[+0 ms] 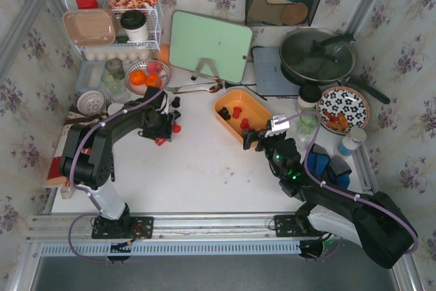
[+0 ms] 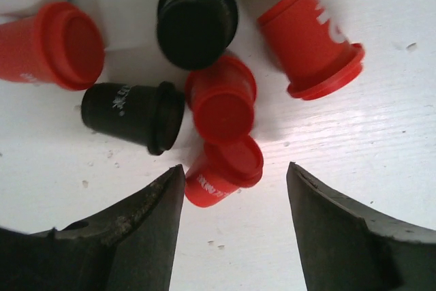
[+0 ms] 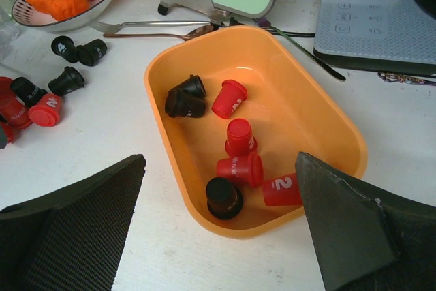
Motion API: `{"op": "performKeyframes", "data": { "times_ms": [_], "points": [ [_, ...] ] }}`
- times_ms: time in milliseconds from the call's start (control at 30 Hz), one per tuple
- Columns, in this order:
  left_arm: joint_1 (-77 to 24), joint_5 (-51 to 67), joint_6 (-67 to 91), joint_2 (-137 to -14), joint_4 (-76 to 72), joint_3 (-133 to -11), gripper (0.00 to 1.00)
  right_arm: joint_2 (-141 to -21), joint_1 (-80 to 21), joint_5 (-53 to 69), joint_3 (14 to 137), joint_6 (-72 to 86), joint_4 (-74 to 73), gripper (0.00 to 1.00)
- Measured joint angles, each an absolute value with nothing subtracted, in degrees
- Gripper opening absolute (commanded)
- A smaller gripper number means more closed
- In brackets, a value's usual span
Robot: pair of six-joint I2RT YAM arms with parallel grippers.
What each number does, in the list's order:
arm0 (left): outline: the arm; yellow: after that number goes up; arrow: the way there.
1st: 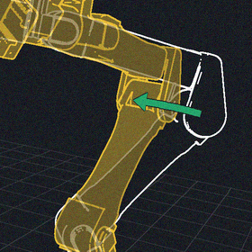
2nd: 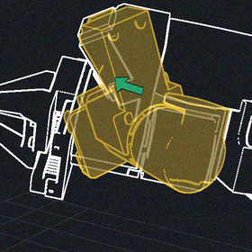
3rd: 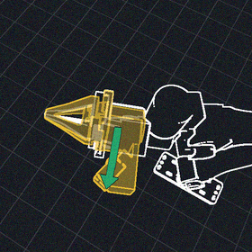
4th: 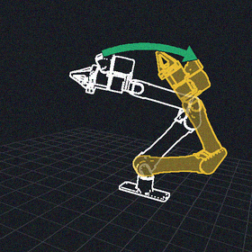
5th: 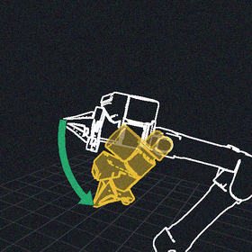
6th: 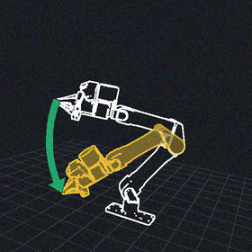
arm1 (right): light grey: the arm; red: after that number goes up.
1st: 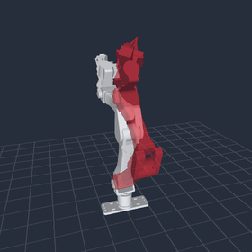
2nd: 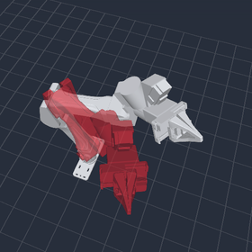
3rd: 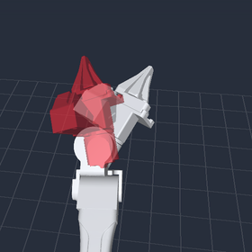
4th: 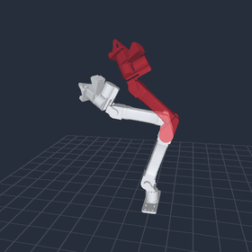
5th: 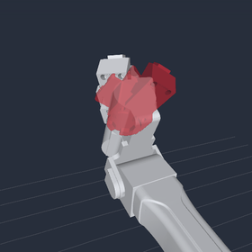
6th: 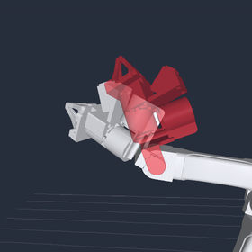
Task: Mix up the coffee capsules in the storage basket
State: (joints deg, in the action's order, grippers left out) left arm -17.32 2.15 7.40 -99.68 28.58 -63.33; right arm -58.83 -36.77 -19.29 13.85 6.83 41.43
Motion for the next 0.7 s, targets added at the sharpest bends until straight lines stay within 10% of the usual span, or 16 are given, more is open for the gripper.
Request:
{"op": "performKeyframes", "data": {
  "times_ms": [700],
  "points": [
    [-24.0, -9.8, 10.4, -103.3, 35.3, -66.8, 0.41, -59.4, -36.7, -18.9, 13.8, 7.2, 41.2, 1.00]
  ]
}}
